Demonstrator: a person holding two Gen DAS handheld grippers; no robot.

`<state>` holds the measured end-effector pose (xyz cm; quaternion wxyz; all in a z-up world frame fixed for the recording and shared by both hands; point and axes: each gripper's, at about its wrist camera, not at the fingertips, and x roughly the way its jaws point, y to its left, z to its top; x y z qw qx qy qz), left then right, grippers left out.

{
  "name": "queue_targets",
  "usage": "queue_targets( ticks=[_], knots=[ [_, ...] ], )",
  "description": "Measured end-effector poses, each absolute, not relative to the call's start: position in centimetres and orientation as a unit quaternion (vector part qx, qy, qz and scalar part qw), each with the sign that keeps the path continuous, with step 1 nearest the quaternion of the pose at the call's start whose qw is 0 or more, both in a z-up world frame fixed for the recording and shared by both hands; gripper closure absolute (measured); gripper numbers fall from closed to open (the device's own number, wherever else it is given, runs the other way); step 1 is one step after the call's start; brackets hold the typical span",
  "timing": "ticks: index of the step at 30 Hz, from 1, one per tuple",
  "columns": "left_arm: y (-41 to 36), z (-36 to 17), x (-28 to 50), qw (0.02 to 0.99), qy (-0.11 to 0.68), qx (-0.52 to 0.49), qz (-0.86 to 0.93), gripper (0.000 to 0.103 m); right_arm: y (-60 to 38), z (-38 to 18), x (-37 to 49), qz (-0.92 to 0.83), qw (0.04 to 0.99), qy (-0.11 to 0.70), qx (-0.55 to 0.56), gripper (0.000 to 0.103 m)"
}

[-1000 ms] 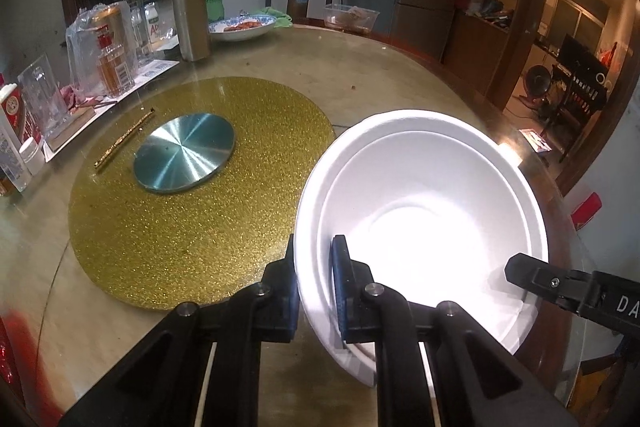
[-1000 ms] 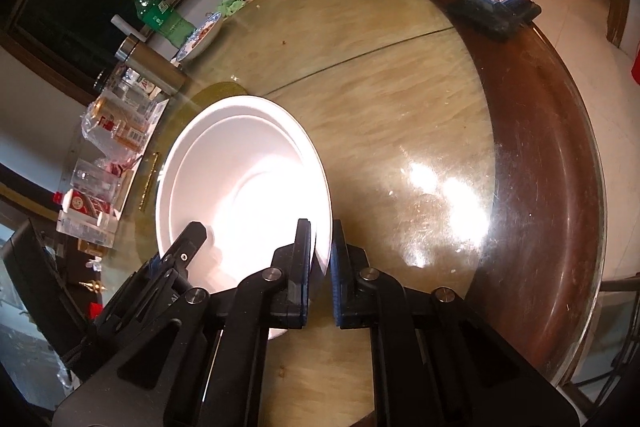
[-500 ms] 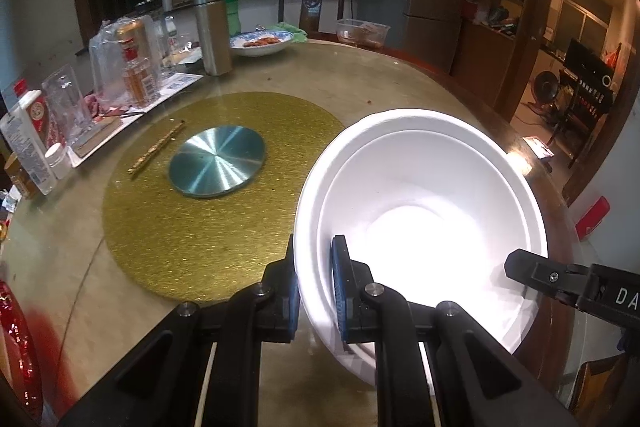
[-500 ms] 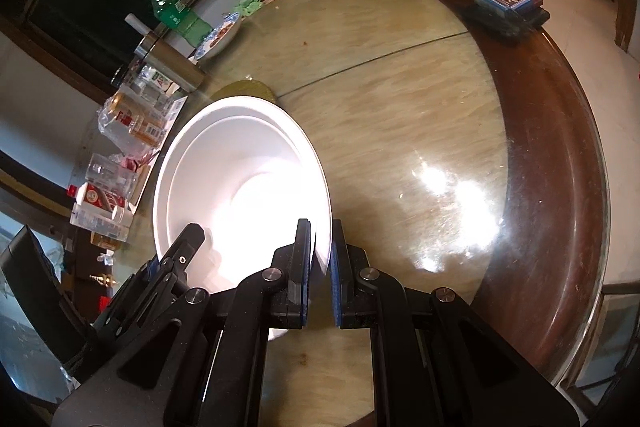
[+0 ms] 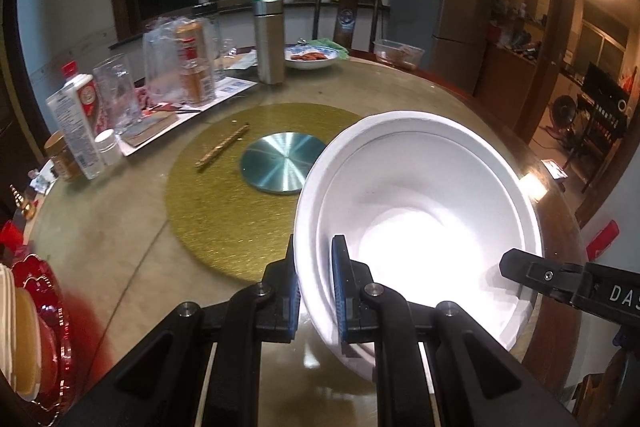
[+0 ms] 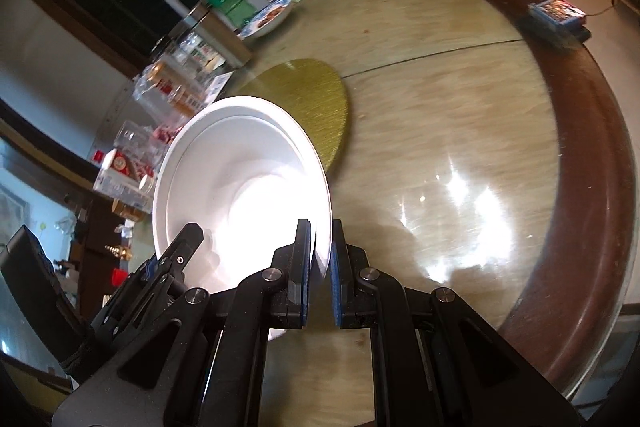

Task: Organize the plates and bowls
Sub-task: 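Lift the white bowl and carry it toward the red plate stack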

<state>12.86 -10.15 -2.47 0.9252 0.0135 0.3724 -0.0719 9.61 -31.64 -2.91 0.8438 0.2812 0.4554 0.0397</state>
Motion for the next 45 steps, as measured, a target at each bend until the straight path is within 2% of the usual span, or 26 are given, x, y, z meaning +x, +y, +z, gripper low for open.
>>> queue_targets(
  ticks=[45],
  knots=[
    [8.0,1.2,4.6,0.949,0.301,-0.077,0.064,0.091,-13.0,0.8,9.3,0.221,0.842,0.453,0.191,0.095]
  ],
)
